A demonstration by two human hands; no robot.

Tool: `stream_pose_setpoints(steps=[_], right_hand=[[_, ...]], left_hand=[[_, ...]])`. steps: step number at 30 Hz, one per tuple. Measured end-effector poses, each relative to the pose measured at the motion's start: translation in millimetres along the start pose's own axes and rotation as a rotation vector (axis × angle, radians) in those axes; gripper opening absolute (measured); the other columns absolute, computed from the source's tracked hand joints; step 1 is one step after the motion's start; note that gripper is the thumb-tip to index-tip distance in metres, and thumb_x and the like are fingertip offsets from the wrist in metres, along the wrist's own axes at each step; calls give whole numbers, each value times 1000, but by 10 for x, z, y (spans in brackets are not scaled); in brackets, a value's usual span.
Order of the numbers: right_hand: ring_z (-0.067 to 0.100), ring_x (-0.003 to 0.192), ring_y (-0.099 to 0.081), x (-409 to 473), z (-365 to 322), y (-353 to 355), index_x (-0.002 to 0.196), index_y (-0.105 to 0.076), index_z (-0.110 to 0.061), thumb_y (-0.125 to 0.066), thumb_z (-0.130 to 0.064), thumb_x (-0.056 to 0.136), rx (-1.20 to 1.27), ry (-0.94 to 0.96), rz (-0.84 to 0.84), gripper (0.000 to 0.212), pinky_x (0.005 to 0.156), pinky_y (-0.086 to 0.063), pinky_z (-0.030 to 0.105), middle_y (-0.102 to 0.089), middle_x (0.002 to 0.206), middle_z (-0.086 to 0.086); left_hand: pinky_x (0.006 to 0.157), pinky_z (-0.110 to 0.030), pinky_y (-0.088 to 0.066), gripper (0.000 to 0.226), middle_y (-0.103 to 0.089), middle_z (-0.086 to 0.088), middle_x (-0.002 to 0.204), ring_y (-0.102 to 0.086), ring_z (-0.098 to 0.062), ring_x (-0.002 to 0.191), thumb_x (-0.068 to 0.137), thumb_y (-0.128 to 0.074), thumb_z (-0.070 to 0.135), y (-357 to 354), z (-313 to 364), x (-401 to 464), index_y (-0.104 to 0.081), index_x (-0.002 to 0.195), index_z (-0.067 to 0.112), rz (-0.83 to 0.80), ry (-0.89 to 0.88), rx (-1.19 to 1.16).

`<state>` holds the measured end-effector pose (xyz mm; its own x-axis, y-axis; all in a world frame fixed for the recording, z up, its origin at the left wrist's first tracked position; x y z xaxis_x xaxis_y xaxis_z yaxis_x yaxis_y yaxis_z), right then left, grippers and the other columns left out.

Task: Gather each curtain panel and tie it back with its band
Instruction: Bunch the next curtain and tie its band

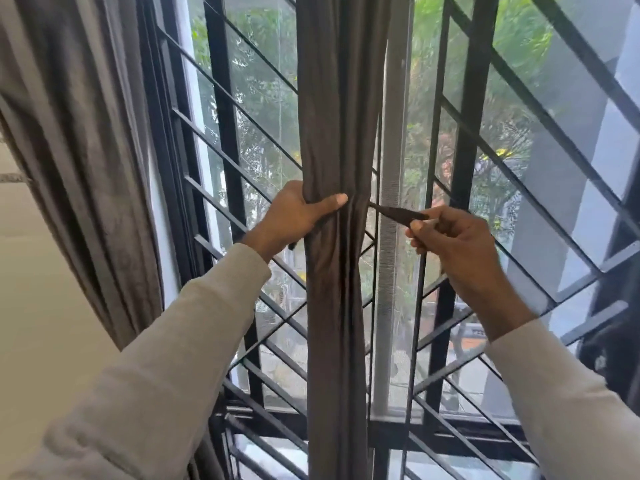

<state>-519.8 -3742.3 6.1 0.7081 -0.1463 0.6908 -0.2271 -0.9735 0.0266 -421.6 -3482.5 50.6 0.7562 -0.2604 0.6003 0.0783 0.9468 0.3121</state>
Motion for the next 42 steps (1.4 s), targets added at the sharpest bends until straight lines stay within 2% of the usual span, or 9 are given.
stream_pose_setpoints(steps=[6, 11, 15, 19, 23, 26, 31, 36, 42], right_hand=[[20, 99, -71, -52, -861, -424, 87, -67, -29, -74, -21, 99, -221, 376, -183, 16, 87, -56, 31, -74, 104, 2], [20, 92, -76, 230, -1193, -964, 101, -72, 1, -65, -17, 106, -310, 438, -345, 19, 81, -59, 26, -80, 98, 9], [25, 82, -79, 552, -1067, -1006, 99, -69, 8, -67, -12, 104, -23, 235, -221, 20, 72, -64, 30, -80, 94, 20], [27, 76, -79, 577, -896, -981, 94, -72, -12, -71, -21, 102, 115, 82, -184, 12, 63, -60, 31, -81, 98, 18], [30, 81, -78, 571, -824, -965, 90, -71, -22, -67, -27, 104, 195, 12, -241, 15, 73, -62, 41, -80, 106, 18], [30, 82, -78, 562, -821, -968, 89, -70, -23, -67, -26, 104, 208, -3, -244, 16, 73, -62, 40, -80, 106, 18], [23, 68, -72, 570, -832, -1011, 98, -69, -10, -85, -16, 89, 169, 83, -192, 19, 63, -59, 33, -74, 88, 11], [27, 73, -68, 606, -774, -1046, 97, -71, -11, -89, -9, 83, 162, 106, -144, 23, 61, -57, 34, -70, 90, 16], [19, 67, -66, 559, -579, -1167, 96, -72, -13, -78, 2, 87, 430, -6, -224, 19, 54, -49, 24, -64, 94, 21]], left_hand=[[93, -49, -65, 62, -84, 2, 104, -81, -18, 98, 70, -88, 66, 12, 40, -36, -84, 111, 19, 42, -1, 61], [65, -32, -55, 32, -74, 10, 68, -69, -7, 64, 70, -84, 68, -34, 144, -146, -78, 70, 36, 121, -58, 133], [85, -46, -64, 16, -82, -1, 104, -79, -21, 97, 85, -90, 35, -117, 244, -360, -83, 99, 32, 40, -196, -48], [83, -45, -58, 11, -67, -4, 117, -67, -29, 107, 98, -72, 33, -30, 351, -645, -79, 103, 27, -7, -417, -34], [95, -66, -50, 48, -68, -34, 119, -62, -46, 106, 106, -56, 35, 109, 129, -693, -73, 116, -9, -40, -206, -383], [102, -50, -56, 28, -71, -23, 131, -67, -37, 119, 104, -62, 8, 106, 144, -729, -74, 127, -4, -197, -153, -514], [91, -64, -62, 30, -76, -27, 120, -76, -42, 105, 94, -68, -16, 78, 302, -704, -74, 122, -8, -31, -323, -295], [78, -39, -66, 30, -79, -20, 98, -78, -30, 86, 93, -70, -15, 155, 493, -753, -70, 118, 3, 263, -435, -203], [92, -51, -51, 11, -74, -22, 116, -67, -40, 108, 92, -74, -4, 40, 1035, -1175, -81, 100, -5, 437, -988, 571]])
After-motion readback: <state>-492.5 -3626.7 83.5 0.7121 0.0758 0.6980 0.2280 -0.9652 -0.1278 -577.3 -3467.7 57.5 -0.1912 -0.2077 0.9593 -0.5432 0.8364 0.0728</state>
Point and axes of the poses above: each hand's wrist, its own x-axis towards the middle knuckle, its own y-axis out of the back of the hand, z = x × y, the point moved 8 cm from there along x, towards the middle knuckle
